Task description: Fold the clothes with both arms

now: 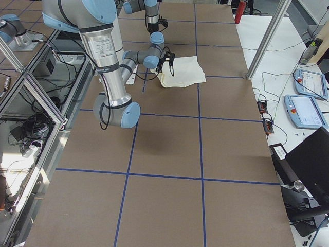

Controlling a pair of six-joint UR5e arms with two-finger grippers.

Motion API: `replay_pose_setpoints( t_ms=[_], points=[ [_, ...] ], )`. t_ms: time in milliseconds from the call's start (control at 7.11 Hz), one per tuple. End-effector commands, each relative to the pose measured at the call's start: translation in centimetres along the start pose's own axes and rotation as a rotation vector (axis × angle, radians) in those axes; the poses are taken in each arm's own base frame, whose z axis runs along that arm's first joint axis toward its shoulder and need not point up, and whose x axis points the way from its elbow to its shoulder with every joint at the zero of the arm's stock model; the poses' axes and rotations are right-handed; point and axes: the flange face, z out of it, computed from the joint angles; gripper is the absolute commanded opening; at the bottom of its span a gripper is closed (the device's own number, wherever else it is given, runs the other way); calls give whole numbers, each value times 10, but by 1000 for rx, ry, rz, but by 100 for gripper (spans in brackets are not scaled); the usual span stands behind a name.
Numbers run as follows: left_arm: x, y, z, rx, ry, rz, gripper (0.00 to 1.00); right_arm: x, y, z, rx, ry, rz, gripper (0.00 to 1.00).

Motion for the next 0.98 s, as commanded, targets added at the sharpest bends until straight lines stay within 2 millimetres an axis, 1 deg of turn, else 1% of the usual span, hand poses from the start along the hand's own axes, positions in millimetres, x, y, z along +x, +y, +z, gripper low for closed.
replay_pose_setpoints(
  t_ms=[0,141,281,422,563,703,844],
  points=[
    [5,-77,-12,85,6,29,0,-46,-79,6,32,-4,44,0],
    [17,-103,9,111,15,20,0,-66,-113,5,45,-4,60,0],
    [23,-134,34,138,30,3,0,-77,-151,10,53,-24,72,0],
    [33,-165,52,167,42,-2,0,-80,-180,32,67,-34,77,0],
    [41,-197,63,198,35,11,0,-84,-195,55,66,-13,88,0],
    [38,-222,61,228,42,40,0,-80,-199,63,64,6,98,0],
    [36,-231,72,237,59,49,0,-79,-199,68,64,13,84,99]
  ],
)
